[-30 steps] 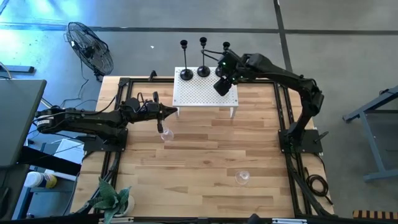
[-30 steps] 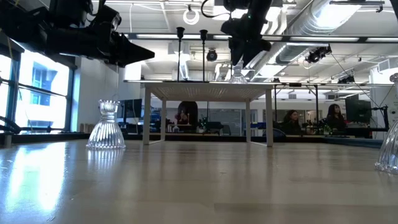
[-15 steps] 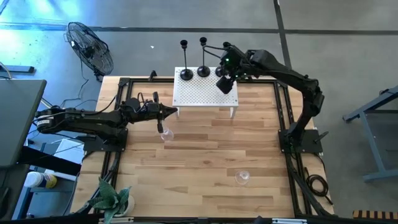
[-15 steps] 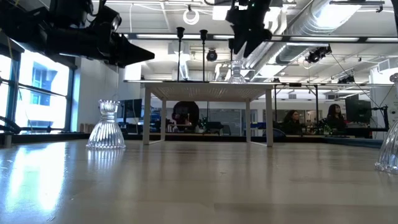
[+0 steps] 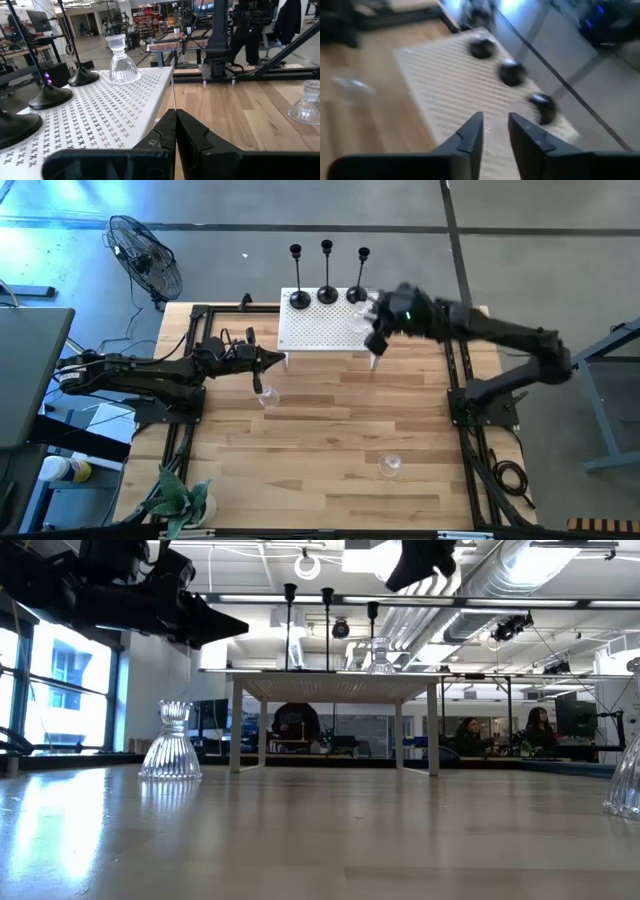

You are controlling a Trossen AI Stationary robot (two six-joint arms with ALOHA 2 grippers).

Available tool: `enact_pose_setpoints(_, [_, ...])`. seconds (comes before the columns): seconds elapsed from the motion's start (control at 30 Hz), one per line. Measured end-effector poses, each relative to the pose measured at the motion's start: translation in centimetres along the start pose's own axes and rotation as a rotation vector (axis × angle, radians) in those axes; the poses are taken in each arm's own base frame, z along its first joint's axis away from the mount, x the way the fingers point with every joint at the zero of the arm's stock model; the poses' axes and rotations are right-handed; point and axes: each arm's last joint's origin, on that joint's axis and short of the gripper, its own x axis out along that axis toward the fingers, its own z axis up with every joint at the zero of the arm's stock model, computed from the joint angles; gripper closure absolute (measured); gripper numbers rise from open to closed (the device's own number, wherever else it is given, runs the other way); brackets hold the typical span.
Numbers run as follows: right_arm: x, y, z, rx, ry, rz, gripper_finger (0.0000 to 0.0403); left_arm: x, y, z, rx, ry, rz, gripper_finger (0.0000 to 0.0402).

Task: Pick & Place candle stick holders
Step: Put the top transparent glass candle holder aligned with the black candle holder on the shelf

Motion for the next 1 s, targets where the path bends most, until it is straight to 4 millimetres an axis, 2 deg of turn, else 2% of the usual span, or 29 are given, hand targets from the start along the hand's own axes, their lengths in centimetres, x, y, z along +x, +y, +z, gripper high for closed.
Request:
enact_pose_setpoints(0.23, [0.8,3.4,-7.7,-0.004,-0.309,0.163,0.0395,0.0,0.0,0.3,-0.08,-0.029,0.002,0.0401])
enact_pose_setpoints(0.33, [0.6,3.9,-10.3,0.007,-0.459,0.201,0.0397,0.1,0.1,0.6,-0.197,-0.04,0.001,0.0401])
enact_pose_setpoints(0.43, [0.2,3.7,-12.3,0.016,-0.571,0.203,0.0389,0.5,0.1,1.2,-0.261,-0.019,-0.033,0.0401])
enact_pose_setpoints(0.6, [-0.5,2.8,-14.4,-0.01,-0.69,0.169,0.0391,1.8,0.4,3.4,-0.257,0.126,-0.054,0.0401])
enact_pose_setpoints(0.73, [-1.1,2.3,-15.2,-0.033,-0.735,0.177,0.0401,2.4,-0.1,6.4,-0.207,0.289,-0.087,0.0401])
enact_pose_setpoints(0.87, [-1.2,2.1,-15.7,-0.06,-0.733,0.166,0.0399,2.2,-1.0,9.6,-0.156,0.395,-0.079,0.0401])
enact_pose_setpoints(1.0, [-1.1,2.2,-16.2,-0.08,-0.717,0.194,0.0402,1.0,-1.3,11.9,-0.174,0.553,-0.031,0.0401])
